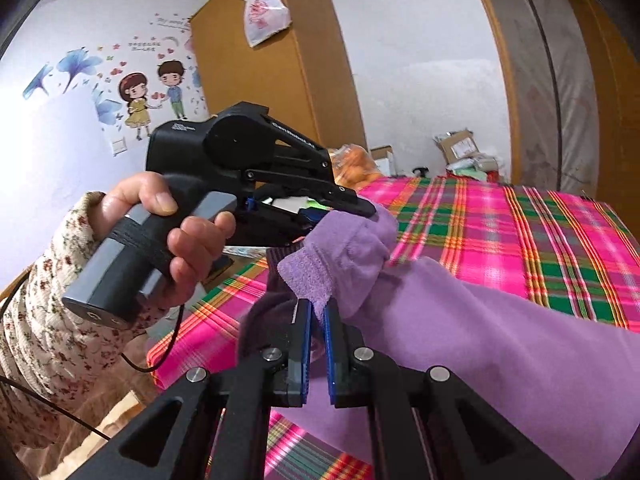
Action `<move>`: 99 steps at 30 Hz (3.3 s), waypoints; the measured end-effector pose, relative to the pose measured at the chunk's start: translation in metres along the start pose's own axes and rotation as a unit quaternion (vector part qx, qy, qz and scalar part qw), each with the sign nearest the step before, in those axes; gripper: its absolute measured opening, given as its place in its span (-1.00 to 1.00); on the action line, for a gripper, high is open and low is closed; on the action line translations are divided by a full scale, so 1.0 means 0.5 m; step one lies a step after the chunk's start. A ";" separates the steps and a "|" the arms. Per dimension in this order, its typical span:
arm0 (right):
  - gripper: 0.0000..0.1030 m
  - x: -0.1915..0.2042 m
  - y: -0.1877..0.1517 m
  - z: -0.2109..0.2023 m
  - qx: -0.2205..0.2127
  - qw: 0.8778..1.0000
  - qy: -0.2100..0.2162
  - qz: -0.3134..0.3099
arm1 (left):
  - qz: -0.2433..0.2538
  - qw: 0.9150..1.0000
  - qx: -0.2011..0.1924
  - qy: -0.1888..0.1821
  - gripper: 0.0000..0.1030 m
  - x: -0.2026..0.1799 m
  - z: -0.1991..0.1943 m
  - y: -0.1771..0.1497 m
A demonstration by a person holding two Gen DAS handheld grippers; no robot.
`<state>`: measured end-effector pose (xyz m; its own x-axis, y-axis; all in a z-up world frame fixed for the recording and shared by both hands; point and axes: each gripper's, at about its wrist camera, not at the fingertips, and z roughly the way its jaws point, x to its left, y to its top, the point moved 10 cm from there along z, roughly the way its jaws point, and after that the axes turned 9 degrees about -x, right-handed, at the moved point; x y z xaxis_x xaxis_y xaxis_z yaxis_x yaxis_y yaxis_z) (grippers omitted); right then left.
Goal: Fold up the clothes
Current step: 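Pull the garment waistband up with both grippers, spreading it, then carry the waistband over the garment with both grippers, folding it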
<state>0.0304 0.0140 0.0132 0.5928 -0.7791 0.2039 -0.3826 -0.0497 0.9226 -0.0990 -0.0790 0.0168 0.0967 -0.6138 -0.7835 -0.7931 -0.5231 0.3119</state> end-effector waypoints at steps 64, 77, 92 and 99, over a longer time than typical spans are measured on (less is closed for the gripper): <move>-0.48 -0.181 -0.091 0.034 0.078 0.978 -0.006 0.195 | 0.010 0.990 0.058 -0.130 -0.33 0.100 -0.034 -0.306; -0.71 -0.120 -0.122 0.061 0.117 0.988 -0.008 0.096 | -0.027 0.992 0.021 -0.125 -0.33 0.123 -0.056 -0.272; -0.60 -0.195 -0.128 0.028 0.127 0.979 -0.013 0.158 | -0.042 0.993 0.006 -0.115 -0.33 0.123 -0.070 -0.251; -0.11 -0.210 -0.112 0.040 0.109 0.980 0.017 0.164 | -0.049 0.993 0.002 -0.109 -0.33 0.141 -0.080 -0.255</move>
<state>-0.0246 0.0858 -0.0667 0.4346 -0.7546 0.4916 -0.6966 0.0643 0.7146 0.0328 -0.0792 -0.0568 0.0418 -0.4167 -0.9081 -0.7889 -0.5715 0.2259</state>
